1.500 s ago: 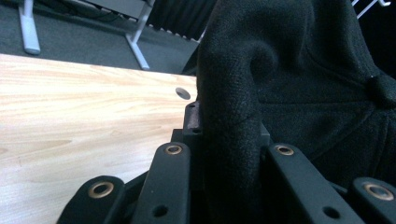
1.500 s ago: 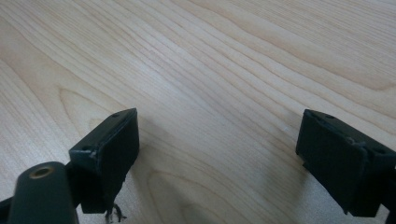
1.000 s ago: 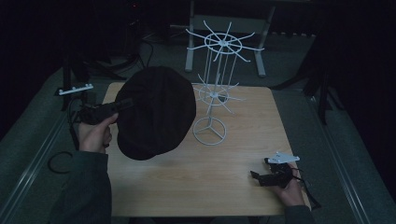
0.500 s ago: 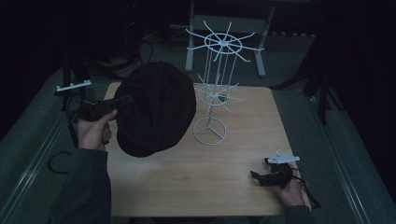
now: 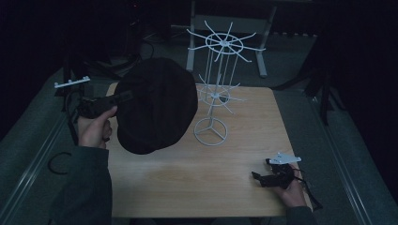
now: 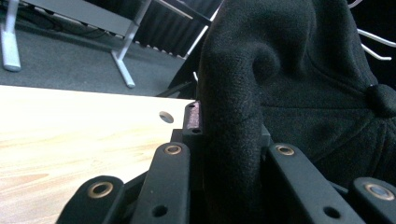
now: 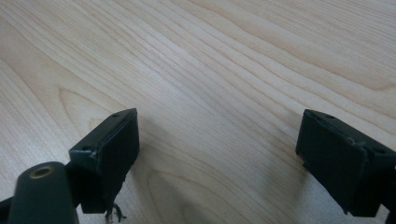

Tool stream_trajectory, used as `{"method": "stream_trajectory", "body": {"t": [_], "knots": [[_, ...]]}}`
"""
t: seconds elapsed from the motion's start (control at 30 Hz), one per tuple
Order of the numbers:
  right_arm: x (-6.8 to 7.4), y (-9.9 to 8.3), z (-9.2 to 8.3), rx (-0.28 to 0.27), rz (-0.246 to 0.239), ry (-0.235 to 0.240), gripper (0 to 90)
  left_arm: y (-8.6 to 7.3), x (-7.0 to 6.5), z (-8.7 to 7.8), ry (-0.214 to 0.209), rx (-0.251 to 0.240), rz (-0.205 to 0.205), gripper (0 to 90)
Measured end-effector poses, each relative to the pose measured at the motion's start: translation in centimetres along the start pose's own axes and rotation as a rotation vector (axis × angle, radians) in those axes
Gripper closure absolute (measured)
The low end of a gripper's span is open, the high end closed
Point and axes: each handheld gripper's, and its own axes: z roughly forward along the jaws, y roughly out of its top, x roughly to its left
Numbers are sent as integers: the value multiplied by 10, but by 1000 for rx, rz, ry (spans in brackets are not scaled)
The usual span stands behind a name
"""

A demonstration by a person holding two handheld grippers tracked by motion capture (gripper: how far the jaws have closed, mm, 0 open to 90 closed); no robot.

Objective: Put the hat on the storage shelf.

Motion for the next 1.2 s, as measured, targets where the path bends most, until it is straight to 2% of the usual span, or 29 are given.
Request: {"method": "stream_trajectory", "body": {"t": [1.2], "knots": [[0,0,0,0,0,0,132,21,-4,-2,-54,-60,-30,782]]}}
